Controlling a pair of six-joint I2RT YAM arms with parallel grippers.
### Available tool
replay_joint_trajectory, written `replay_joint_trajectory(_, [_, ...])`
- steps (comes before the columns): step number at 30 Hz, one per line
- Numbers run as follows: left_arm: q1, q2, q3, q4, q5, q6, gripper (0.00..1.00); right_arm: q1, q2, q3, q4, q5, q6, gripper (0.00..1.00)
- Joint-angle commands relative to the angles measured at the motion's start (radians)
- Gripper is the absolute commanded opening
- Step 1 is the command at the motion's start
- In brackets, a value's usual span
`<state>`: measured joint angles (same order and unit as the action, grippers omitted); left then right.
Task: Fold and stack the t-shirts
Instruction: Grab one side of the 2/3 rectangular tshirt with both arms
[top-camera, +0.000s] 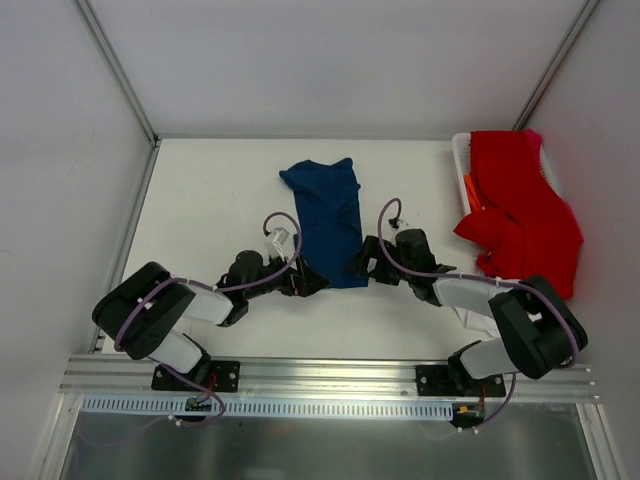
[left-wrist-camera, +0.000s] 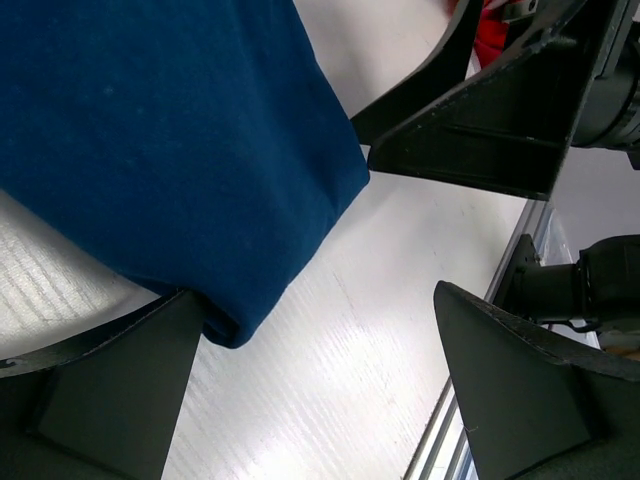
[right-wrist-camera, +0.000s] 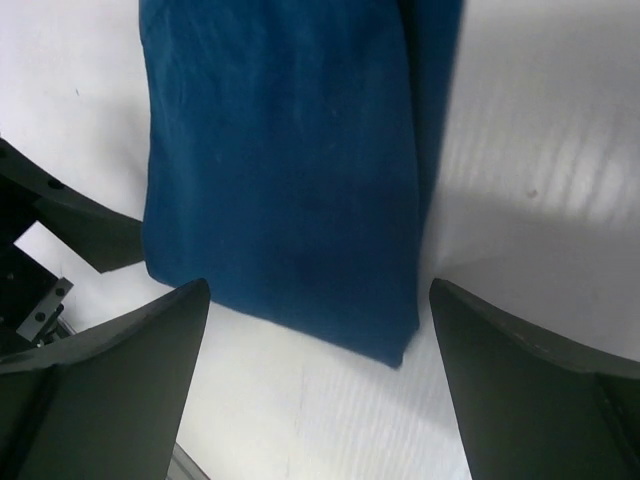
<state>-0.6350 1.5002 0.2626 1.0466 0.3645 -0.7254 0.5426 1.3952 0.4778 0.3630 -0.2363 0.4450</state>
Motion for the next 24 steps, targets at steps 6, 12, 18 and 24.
replay_joint_trajectory(6, [0.000,-0.217,0.013,-0.276,-0.111,0.070,0.99,-0.004,0.182,0.047,0.093,-0.061,0.034,0.82])
replay_joint_trajectory(12, [0.000,-0.458,0.011,-0.648,-0.291,0.138,0.99,-0.004,0.232,0.065,0.106,-0.069,0.040,0.55])
replay_joint_trajectory(18, [-0.005,-0.424,-0.101,-0.547,-0.239,0.021,0.99,-0.004,0.257,0.076,0.114,-0.081,0.043,0.30])
replay_joint_trajectory(24, [-0.074,-0.262,-0.119,-0.444,-0.274,-0.071,0.97,-0.004,0.268,0.076,0.119,-0.084,0.047,0.07])
